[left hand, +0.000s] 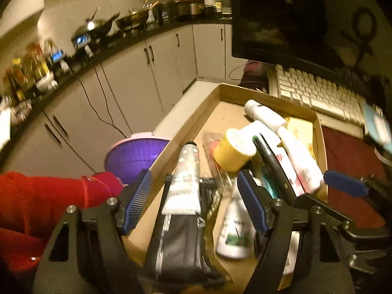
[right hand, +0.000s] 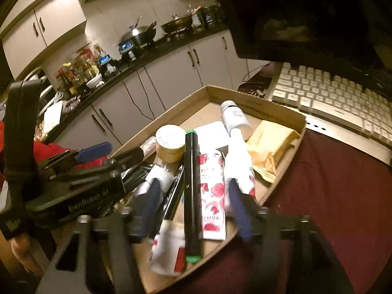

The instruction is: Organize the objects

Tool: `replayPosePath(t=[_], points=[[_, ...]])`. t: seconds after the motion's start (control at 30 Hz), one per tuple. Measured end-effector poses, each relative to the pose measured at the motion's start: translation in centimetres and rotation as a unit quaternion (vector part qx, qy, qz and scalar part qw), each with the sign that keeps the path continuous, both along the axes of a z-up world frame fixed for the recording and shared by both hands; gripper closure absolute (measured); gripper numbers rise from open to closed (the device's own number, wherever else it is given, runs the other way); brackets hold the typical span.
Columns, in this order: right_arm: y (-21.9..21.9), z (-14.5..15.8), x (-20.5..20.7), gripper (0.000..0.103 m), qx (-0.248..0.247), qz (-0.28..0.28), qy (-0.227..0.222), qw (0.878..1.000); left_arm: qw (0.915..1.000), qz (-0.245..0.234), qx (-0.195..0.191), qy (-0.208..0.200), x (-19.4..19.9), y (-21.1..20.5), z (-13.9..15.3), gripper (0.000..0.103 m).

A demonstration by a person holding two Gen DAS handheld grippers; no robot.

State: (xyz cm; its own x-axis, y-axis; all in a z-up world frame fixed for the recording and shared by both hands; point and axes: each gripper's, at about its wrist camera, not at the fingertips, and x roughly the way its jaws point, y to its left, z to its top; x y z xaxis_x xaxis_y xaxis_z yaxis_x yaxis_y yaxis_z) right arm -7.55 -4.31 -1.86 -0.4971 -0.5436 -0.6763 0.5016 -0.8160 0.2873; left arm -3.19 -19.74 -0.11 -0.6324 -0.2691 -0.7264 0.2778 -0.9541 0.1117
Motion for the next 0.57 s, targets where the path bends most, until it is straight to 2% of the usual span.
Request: replayPosePath(t=[0.07,0.13,0.27,0.43,0.57], points=[[0.4,0.4,1.0,0.04,0.005,-0.003,0.007,1.0,1.0,-0.001,-0.006,0.005,0.4,0.7,0.2,0.03],[0.9,0.8,2.2,0.04,0.015,-0.006,0.019,1.0,0.9999,-0.002,0.012,0.007,0.9,0.8,0.4,0.03],[2.1,1.0,4.1,0.04,0.015,-0.008,0.012,1.0,0.9985,-0.012,0.051,0.014,1.9,1.2,0.4,0.03],[3.2,0.5,6.4,0.04,0.035,-0.012,0.006,0.999,0.9981,-0.027,0.049,0.025,3.7,2.3,1.2,0.03],[4.3,0.4,7.7,0.04,0.038,-0.022,0.004,0.999,0.9971,-0.04,0.038,0.053,4.9,2.9,2.0,0.03]])
